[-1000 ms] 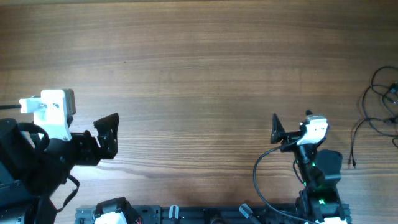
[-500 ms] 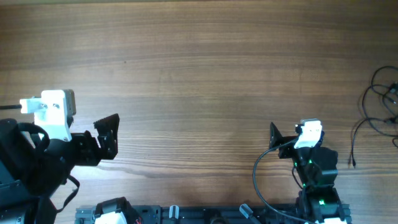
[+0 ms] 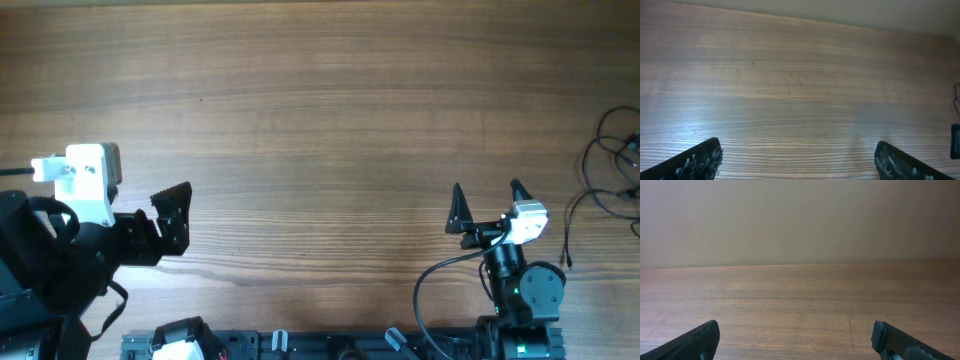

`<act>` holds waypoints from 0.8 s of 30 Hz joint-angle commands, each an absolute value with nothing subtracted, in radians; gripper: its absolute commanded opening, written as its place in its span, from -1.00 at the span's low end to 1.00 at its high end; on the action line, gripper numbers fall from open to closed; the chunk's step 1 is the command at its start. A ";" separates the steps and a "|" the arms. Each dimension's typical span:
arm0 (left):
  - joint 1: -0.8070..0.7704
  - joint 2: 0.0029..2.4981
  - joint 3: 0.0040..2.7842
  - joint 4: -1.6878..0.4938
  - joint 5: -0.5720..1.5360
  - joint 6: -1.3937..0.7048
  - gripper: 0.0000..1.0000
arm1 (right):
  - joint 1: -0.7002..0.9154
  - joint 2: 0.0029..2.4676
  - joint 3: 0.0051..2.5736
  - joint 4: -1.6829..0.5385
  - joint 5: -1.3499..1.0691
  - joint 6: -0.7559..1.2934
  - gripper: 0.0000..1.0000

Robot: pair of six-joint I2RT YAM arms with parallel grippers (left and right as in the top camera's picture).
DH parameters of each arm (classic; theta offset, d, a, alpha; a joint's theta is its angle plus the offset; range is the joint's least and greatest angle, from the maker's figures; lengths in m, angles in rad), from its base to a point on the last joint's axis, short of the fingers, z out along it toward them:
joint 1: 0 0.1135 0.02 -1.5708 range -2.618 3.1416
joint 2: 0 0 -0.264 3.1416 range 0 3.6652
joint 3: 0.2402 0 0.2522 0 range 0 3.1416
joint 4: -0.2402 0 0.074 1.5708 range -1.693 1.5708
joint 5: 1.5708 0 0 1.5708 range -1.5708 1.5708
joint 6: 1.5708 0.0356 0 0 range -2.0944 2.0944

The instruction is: Untangle cables

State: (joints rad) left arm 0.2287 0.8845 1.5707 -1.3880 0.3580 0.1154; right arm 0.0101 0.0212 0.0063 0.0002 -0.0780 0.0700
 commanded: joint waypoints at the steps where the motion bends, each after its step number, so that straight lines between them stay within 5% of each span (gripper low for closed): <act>1: 0.224 0.882 1.568 -1.385 0.413 0.152 1.00 | 0.005 0.004 0.006 0.002 -0.082 0.080 0.99; 11: 0.224 0.582 1.250 -1.275 0.446 0.052 1.00 | 0.005 0.004 0.006 0.002 -0.082 0.081 0.99; 15: 0.225 0.366 1.198 -1.328 0.287 -0.027 1.00 | 0.005 0.004 0.006 0.002 -0.082 0.081 1.00; 24: 0.225 0.192 0.955 -1.135 0.553 0.257 1.00 | 0.005 0.004 0.006 0.002 -0.082 0.081 1.00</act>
State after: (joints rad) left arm 0.2287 0.2039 1.0542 -1.2087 0.4252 0.1505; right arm 0.0101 0.0174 0.0063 -0.0010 -0.0780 0.0700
